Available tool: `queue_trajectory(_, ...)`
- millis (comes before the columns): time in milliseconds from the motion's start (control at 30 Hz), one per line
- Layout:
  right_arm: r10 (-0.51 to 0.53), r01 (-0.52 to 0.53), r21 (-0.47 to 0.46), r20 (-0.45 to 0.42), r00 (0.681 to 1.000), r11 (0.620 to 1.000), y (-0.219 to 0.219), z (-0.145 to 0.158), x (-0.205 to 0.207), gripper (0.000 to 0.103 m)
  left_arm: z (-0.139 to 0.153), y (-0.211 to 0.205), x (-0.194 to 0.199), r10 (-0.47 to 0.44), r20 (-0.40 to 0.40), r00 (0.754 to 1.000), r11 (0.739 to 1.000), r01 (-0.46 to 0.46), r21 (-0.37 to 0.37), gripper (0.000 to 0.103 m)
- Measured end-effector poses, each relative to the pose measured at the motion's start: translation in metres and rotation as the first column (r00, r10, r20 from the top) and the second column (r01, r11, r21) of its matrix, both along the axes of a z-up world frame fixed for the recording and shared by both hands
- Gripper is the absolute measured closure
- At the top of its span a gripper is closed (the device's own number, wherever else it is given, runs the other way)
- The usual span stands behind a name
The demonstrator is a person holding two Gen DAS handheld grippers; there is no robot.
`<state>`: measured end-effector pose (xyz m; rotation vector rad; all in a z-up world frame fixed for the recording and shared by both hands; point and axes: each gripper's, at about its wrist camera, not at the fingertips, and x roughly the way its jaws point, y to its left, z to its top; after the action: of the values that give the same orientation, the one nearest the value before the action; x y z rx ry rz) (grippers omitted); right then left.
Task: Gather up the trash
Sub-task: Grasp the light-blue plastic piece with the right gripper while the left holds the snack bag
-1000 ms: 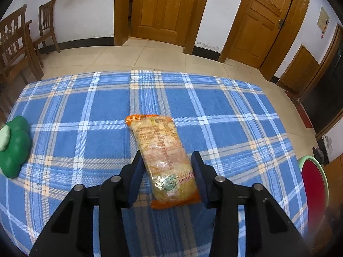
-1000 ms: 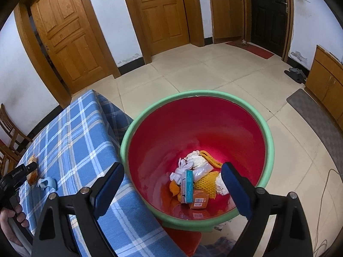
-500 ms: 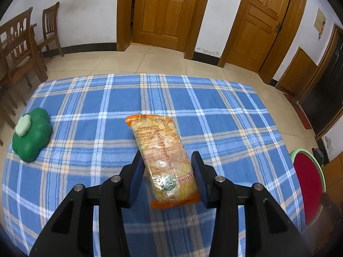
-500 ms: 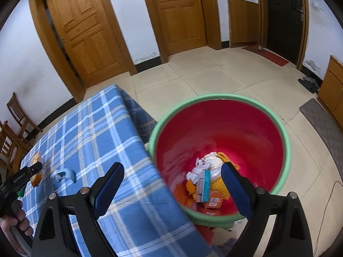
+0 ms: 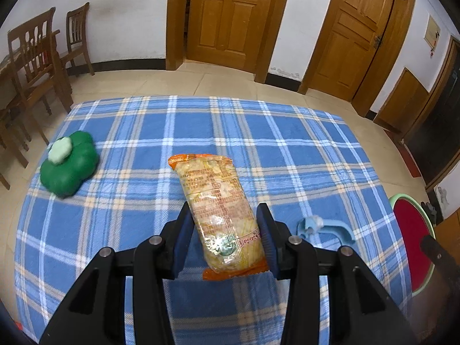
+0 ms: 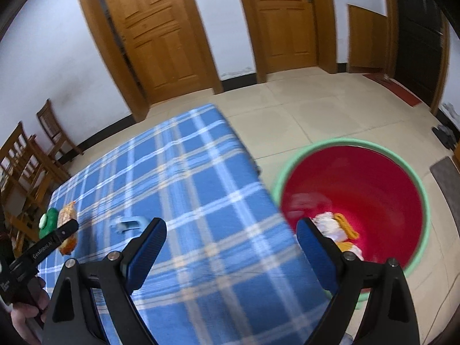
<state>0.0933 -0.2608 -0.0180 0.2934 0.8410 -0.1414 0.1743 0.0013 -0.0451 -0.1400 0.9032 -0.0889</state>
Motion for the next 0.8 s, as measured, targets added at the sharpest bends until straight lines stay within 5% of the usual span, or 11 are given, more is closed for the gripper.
queue_trajectory(300, 0.145, -0.145, -0.006, -0.02, 0.989, 0.989, 0.047, -0.013, 0.029, 0.01, -0.008, 0.025, -0.017, 0.058, -0.012, 0.998, 0.998, -0.058, -0.018, 0.058)
queue_trajectory(800, 0.306, -0.31, -0.035, -0.095, 0.947, 0.95, 0.095, -0.046, 0.057, 0.054, -0.023, 0.04, -0.028, 0.084, -0.04, 0.996, 0.995, -0.086, -0.051, 0.058)
